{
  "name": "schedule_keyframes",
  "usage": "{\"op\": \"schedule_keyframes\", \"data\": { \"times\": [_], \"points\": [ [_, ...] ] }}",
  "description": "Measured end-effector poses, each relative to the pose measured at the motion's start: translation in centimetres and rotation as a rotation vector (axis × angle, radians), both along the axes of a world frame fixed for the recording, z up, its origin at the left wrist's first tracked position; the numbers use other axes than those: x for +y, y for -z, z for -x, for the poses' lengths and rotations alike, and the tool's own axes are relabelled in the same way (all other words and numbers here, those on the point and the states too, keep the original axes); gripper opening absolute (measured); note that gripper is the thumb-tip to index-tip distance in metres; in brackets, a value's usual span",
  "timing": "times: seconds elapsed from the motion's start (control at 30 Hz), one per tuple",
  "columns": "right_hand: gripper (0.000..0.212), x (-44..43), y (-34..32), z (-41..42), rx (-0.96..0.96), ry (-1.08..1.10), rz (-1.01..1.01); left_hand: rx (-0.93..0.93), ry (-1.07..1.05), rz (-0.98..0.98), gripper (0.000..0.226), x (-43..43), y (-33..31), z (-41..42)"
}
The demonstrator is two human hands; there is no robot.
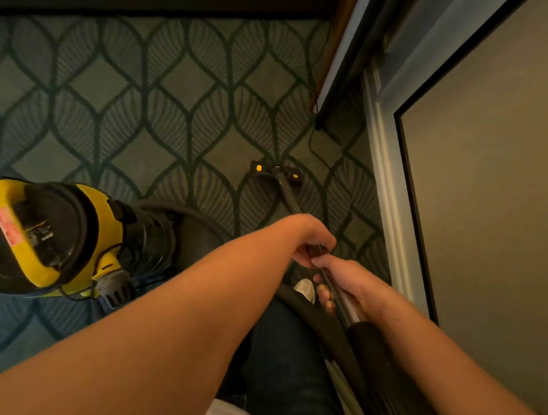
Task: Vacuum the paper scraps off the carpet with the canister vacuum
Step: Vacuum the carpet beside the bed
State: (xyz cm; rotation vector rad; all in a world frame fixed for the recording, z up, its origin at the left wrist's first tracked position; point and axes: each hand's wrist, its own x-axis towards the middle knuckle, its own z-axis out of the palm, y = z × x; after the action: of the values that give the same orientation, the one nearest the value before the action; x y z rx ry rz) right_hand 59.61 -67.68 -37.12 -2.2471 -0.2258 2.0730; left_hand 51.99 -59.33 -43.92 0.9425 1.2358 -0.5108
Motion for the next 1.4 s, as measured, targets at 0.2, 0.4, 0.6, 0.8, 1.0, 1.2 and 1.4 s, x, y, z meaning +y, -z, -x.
{"op": "schedule_keyframes", "data": {
  "times": [0.2, 0.4, 0.6, 0.8, 1.0, 1.2, 1.4],
  "points": [
    [0.028, 8.4, 1.6, 1.1, -0.035, -0.122, -0.112, 0.024, -0.217, -0.135, 0.024, 8.0, -0.1, 2.5],
    [0.038, 20.1, 4.8, -0.1, -0.107, -0.264, -0.184, -0.020, -0.479, -0.257, 0.031, 17.9, 1.6, 2.2],
    [0.040, 31.0, 8.0, -1.1, -0.129, -0.319, -0.222, 0.001, -0.629, -0.385, 0.057, 27.5, 5.0, 1.5],
    [0.039, 39.9, 11.4, -1.3, -0.186, -0.396, -0.279, 0.004, -0.750, -0.444, 0.050, 34.9, 8.7, 0.5],
    [0.039, 43.8, 14.0, -1.3, -0.173, -0.409, -0.233, 0.009, -0.792, -0.309, 0.048, 38.3, 10.8, 0.1],
    [0.036, 42.8, 15.0, -1.7, -0.123, -0.429, -0.075, 0.041, -0.743, -0.196, 0.056, 37.2, 11.5, -0.3],
    [0.034, 38.6, 14.3, -1.6, -0.097, -0.413, 0.006, 0.091, -0.691, -0.147, 0.010, 33.7, 10.6, 0.2]
  ]
}}
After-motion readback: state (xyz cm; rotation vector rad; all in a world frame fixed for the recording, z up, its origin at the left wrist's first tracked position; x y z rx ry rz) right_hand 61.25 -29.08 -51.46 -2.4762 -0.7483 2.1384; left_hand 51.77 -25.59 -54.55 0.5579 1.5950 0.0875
